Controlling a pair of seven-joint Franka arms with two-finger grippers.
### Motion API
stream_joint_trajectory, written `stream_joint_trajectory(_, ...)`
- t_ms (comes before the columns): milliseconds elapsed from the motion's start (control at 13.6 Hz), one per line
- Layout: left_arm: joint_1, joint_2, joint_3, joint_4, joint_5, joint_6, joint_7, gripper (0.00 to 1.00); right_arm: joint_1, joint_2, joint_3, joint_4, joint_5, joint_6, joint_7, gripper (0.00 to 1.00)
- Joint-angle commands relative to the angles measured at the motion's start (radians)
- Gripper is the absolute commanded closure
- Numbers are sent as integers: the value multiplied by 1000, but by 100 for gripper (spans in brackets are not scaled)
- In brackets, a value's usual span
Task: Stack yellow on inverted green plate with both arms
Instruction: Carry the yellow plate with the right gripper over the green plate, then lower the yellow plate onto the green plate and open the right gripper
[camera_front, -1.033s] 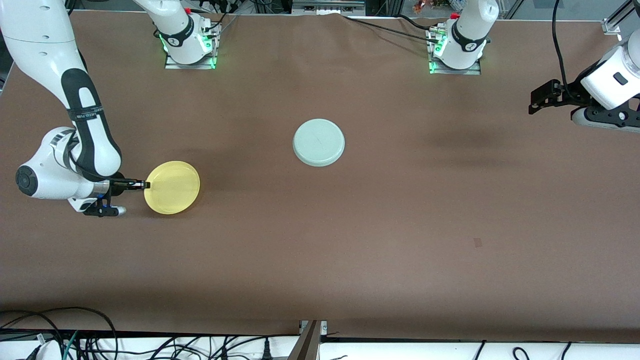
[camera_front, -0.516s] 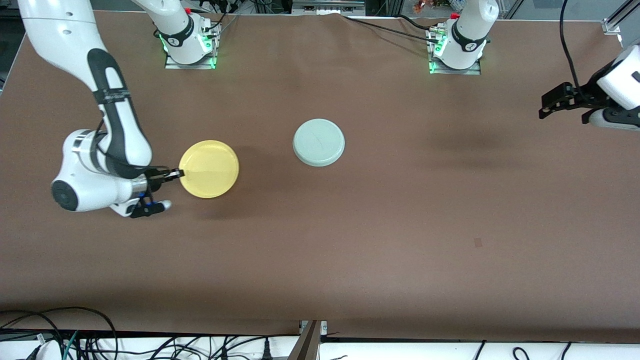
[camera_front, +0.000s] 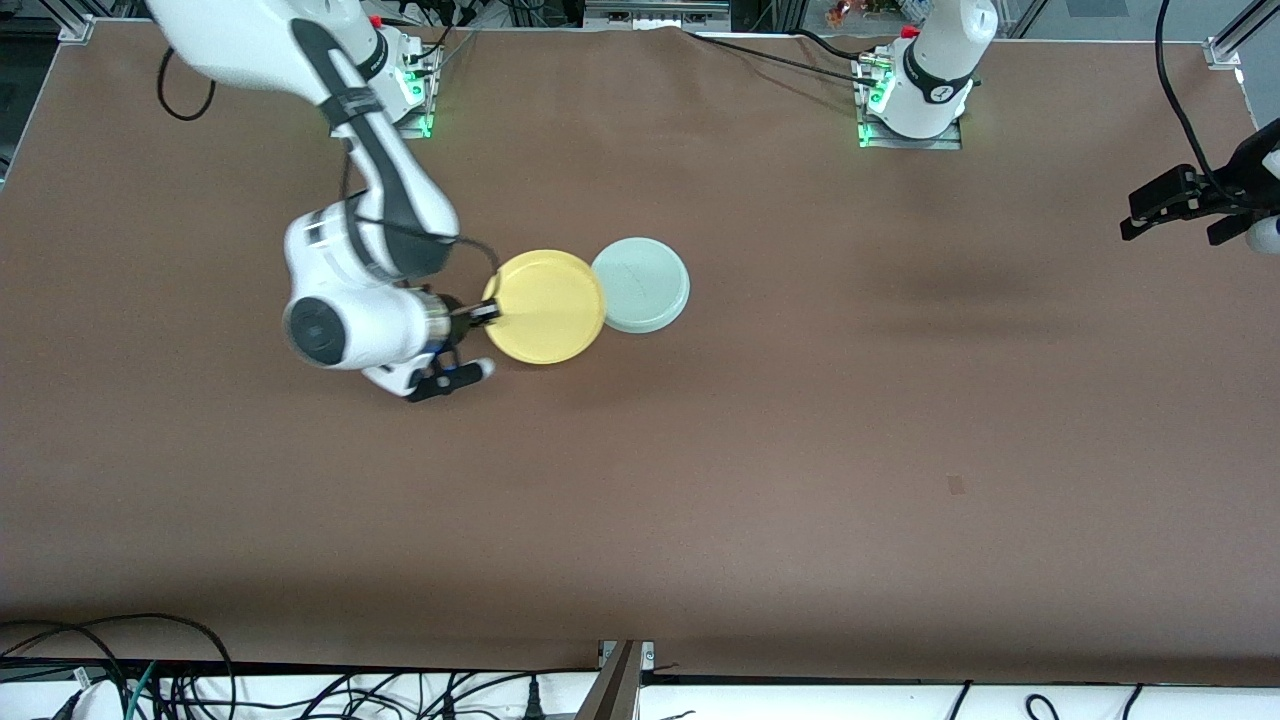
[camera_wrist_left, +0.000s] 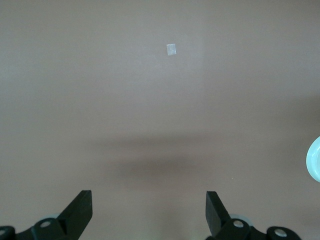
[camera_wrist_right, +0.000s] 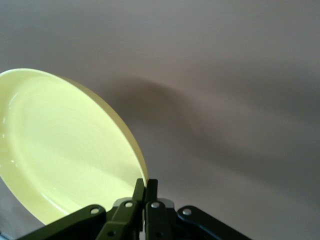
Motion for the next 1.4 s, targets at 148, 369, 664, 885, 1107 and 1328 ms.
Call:
stream_joint_trajectory(148,0,6,-10,2,17,-14,16,0,153,1,-4,-62,10,105,63,100)
stream_joint_trajectory(369,2,6,-10,2,17,-16,16,0,194,23,-2,-62,12,125,64,100)
stream_joint_trajectory(664,0,16,-11,4,17,-13,18,0,234,58,-4,-71,10,202,113,100)
stream_joint_trajectory(885,0,16,-10,5,17,-13,18,0,242,81,-4,-84,12,216,132,100)
stream_joint_trajectory(1107,0,17,-10,7,17,-10,18,0,243,89,-4,-101,10,237,143,100)
stream_joint_trajectory(1328,2,17,-10,7,17,-11,18,0,249,92,-4,-98,10,242,152,100)
